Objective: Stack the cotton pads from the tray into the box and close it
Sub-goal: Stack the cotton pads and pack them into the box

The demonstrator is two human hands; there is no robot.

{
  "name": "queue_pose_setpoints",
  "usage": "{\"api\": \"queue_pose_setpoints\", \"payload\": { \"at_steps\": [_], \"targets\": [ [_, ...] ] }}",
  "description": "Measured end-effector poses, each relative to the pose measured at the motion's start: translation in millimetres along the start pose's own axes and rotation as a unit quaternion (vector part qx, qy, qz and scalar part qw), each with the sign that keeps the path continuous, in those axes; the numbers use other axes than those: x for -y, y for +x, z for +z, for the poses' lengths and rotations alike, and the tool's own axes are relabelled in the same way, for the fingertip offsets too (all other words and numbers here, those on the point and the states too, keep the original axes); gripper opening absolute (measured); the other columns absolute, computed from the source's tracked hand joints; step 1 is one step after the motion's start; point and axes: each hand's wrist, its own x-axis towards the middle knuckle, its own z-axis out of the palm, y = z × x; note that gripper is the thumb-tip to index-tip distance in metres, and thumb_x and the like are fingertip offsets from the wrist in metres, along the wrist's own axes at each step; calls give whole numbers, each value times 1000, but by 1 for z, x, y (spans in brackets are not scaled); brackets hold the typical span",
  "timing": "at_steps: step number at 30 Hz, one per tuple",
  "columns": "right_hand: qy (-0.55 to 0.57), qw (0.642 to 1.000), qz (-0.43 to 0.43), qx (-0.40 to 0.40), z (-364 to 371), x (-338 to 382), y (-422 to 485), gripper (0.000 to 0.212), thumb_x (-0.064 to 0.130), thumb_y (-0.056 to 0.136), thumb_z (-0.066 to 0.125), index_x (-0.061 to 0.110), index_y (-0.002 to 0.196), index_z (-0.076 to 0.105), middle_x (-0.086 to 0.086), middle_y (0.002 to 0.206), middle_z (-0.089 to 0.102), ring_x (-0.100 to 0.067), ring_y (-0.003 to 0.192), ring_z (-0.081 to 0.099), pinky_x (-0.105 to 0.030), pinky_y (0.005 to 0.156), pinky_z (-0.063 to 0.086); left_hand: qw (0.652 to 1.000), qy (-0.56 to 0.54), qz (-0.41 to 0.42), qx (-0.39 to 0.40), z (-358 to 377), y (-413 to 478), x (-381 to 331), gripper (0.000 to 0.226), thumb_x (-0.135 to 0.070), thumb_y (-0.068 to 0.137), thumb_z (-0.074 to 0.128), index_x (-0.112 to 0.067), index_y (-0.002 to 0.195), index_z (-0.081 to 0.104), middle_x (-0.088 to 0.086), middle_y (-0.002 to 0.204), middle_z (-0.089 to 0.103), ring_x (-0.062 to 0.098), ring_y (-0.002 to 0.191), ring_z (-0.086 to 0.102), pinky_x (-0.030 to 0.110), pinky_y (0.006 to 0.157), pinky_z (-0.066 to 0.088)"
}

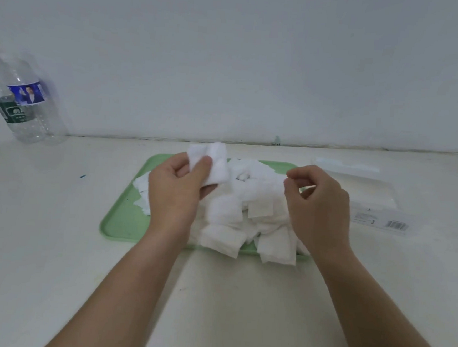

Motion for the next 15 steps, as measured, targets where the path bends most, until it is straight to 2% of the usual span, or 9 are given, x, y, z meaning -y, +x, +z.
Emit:
{"api": "queue_pose_setpoints", "payload": {
  "at_steps": [2, 4, 7, 9, 12, 15],
  "targets": [
    [-68, 996, -62, 16, 1, -3, 0, 10, 25, 89, 65, 32, 96, 66, 18, 86, 65, -9, 73, 59, -37, 77, 52, 1000, -20, -3, -21, -4, 4, -1, 8, -9, 94, 68, -15, 90, 71, -10, 73, 75, 5, 74, 73, 21, 65, 59],
    [-152, 982, -94, 63, 0, -1, -2, 9, 36, 87, 66, 33, 96, 65, 15, 90, 61, -12, 81, 58, -36, 82, 46, 999, -20, -5, -25, -4, 4, 1, 6, -10, 94, 68, -13, 92, 72, -10, 72, 75, 5, 73, 73, 20, 65, 58],
    [-270, 954, -71, 107, -1, 3, -4, 26, 60, 82, 62, 34, 80, 63, 12, 84, 54, -13, 82, 51, -34, 80, 36, 1000, -8, -2, -21, -2, 2, 3, 8, -11, 94, 68, -6, 99, 73, -8, 74, 75, 6, 76, 74, 22, 66, 59],
    [-318, 939, -54, 123, -2, 4, -4, 35, 69, 79, 59, 35, 74, 63, 11, 85, 52, -14, 83, 49, -34, 80, 35, 1000, -1, 3, -12, -1, 1, 4, 5, -11, 94, 68, -10, 95, 73, -8, 74, 75, 6, 76, 74, 22, 66, 59],
    [-311, 938, -56, 144, 1, 5, -5, 29, 65, 83, 61, 36, 79, 67, 11, 86, 50, -13, 84, 47, -32, 80, 33, 1000, 10, 9, -1, 1, -3, 3, 14, -10, 94, 68, -19, 84, 71, -10, 73, 75, 6, 76, 74, 22, 66, 59],
    [-194, 970, -41, 141, 3, 3, -4, 19, 51, 85, 67, 36, 74, 63, 14, 83, 50, -11, 83, 52, -32, 81, 40, 1000, 13, 7, 6, 3, -5, 4, 15, -10, 94, 69, -21, 83, 69, -12, 70, 74, 4, 74, 73, 23, 66, 59]
  ]
}}
